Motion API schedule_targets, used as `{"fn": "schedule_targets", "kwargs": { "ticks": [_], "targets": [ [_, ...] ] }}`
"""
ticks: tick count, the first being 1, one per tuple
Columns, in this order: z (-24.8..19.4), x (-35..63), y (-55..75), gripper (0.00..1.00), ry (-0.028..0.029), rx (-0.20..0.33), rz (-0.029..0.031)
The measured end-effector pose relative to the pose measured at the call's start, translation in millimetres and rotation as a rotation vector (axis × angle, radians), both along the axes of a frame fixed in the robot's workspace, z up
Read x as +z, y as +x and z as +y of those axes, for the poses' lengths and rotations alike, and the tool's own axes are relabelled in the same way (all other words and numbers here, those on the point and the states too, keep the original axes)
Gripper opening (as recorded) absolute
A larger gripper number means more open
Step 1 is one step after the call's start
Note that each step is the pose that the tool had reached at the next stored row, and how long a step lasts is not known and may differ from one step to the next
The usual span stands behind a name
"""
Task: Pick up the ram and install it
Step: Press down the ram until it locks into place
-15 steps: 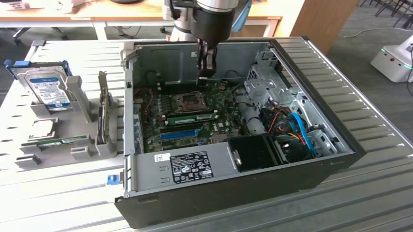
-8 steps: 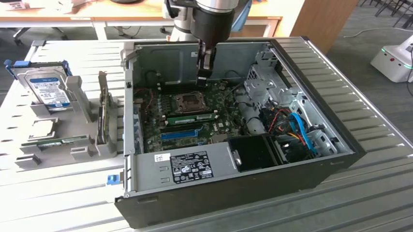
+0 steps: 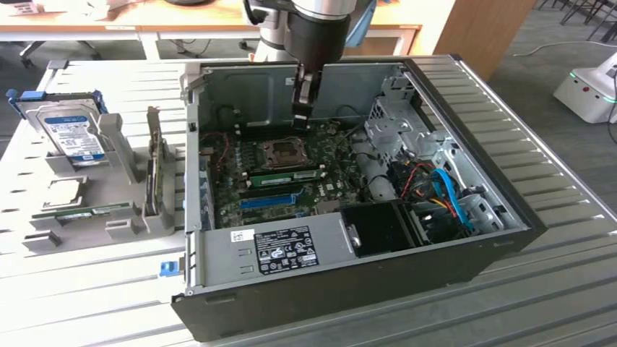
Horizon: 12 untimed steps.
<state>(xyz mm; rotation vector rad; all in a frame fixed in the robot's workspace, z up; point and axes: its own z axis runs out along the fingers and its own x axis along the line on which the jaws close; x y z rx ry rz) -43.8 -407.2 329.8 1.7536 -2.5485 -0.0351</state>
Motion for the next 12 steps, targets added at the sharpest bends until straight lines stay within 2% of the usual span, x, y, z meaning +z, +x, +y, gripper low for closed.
{"fn": "schedule_targets", "kwargs": {
  "ticks": [12],
  "targets": [
    [0.0, -1.5, -0.1, 0.10, 0.0001, -0.162, -0.0001]
  ]
}}
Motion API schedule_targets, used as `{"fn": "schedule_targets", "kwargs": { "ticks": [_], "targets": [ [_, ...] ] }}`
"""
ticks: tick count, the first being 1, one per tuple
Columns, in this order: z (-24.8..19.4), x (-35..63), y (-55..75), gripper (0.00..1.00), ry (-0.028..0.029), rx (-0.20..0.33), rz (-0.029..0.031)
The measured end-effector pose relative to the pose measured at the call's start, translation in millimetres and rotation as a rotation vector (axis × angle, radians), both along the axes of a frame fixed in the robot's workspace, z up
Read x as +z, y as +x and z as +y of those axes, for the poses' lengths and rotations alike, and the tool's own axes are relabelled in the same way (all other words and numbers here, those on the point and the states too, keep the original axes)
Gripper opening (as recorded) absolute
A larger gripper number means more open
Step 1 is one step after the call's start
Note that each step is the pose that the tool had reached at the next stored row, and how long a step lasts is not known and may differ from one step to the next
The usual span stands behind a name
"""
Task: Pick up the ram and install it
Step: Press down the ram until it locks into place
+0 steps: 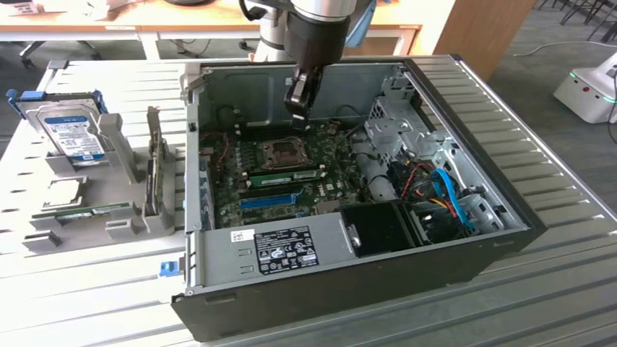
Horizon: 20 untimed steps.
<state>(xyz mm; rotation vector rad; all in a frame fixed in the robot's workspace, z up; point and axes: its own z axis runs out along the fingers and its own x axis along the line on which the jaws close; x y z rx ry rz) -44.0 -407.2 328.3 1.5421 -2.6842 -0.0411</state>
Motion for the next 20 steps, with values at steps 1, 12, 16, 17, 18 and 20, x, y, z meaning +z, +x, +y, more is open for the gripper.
{"fn": "schedule_targets", "kwargs": {
  "ticks": [1, 12, 16, 17, 18, 20],
  "targets": [
    [0.0, -0.1, 0.0, 0.10, 0.0001, -0.011, 0.0000],
    [0.0, -1.6, -0.7, 0.10, 0.0007, -0.135, -0.0002],
    [0.0, -2.1, -0.7, 0.10, 0.0007, -0.187, -0.0003],
    [0.0, -2.3, -0.8, 0.10, 0.0008, -0.200, -0.0003],
    [0.0, -2.4, -0.8, 0.10, 0.0008, -0.212, -0.0002],
    [0.0, -2.5, -0.8, 0.10, 0.0007, -0.236, -0.0003]
  ]
}}
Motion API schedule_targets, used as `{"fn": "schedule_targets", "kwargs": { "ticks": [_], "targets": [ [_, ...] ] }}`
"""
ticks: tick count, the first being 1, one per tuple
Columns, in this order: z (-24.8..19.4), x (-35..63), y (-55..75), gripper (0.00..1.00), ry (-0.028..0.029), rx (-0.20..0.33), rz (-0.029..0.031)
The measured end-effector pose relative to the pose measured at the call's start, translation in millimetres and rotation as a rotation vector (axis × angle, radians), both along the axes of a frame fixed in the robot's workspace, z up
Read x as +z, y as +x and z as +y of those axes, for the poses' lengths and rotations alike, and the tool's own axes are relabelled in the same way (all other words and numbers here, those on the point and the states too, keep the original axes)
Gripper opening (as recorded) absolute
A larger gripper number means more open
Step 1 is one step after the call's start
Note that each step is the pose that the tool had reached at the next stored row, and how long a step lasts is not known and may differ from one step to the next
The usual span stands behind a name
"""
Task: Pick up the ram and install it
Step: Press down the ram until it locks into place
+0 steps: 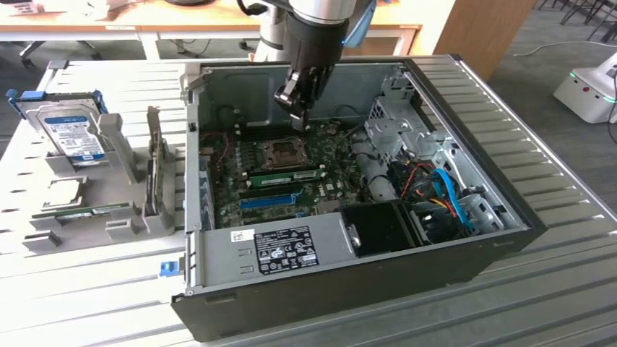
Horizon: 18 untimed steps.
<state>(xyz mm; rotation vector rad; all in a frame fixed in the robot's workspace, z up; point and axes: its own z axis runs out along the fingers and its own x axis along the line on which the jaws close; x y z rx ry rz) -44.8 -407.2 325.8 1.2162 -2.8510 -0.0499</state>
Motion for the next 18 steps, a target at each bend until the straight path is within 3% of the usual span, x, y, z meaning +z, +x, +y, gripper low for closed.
{"fn": "schedule_targets", "kwargs": {
  "ticks": [18],
  "targets": [
    [0.0, -0.2, -0.2, 0.10, 0.0000, -0.213, -0.0004]
  ]
}}
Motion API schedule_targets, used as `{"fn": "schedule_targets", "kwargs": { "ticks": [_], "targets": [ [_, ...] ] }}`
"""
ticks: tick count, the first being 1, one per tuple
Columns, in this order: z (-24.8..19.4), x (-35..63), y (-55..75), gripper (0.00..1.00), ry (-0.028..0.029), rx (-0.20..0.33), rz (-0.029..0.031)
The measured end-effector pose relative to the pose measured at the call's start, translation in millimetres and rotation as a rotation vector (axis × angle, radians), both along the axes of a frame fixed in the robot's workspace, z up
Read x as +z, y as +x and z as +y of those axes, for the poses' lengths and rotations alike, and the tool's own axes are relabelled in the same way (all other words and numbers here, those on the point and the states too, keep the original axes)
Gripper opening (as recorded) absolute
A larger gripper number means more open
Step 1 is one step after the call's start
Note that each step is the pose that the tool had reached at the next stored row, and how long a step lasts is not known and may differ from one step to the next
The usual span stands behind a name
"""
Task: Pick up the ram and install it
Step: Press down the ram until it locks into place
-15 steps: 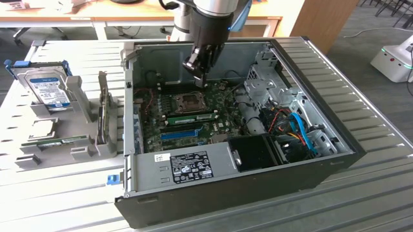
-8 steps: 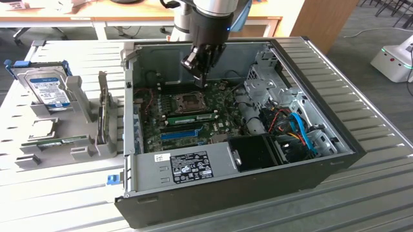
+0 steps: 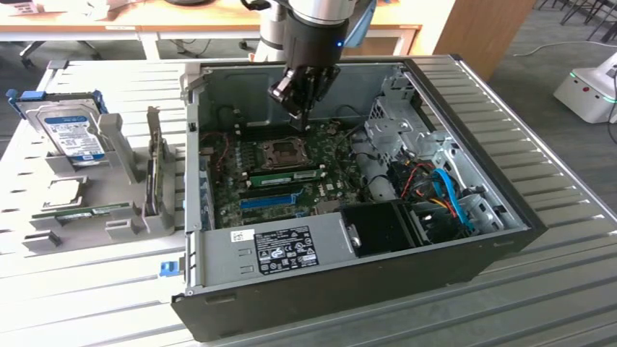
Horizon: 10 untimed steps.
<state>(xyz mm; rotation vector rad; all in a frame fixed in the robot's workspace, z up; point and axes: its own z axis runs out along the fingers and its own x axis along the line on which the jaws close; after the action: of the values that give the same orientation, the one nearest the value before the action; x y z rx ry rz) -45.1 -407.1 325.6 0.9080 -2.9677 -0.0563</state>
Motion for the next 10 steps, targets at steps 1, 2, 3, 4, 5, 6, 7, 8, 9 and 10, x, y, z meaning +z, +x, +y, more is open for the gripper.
{"fn": "schedule_targets", "kwargs": {
  "ticks": [1, 2, 3, 4, 5, 6, 7, 8, 9, 10],
  "targets": [
    [0.0, 0.0, -0.2, 0.10, 0.0000, -0.065, -0.0004],
    [0.0, -0.1, -0.3, 0.10, 0.0000, -0.112, -0.0009],
    [0.0, -0.1, -0.3, 0.10, 0.0000, -0.135, -0.0012],
    [0.0, -0.1, -0.3, 0.10, 0.0000, -0.145, -0.0014],
    [0.0, -0.1, -0.3, 0.10, -0.0001, -0.155, -0.0015],
    [0.0, -0.1, -0.3, 0.10, -0.0001, -0.165, -0.0017],
    [0.0, -0.2, -0.3, 0.10, 0.0000, -0.175, -0.0019],
    [0.0, -0.2, -0.4, 0.10, 0.0000, -0.185, -0.0022],
    [0.0, -0.2, -0.4, 0.10, 0.0000, -0.195, -0.0027],
    [0.1, -0.2, -0.5, 0.10, 0.0002, -0.205, -0.0032]
  ]
}}
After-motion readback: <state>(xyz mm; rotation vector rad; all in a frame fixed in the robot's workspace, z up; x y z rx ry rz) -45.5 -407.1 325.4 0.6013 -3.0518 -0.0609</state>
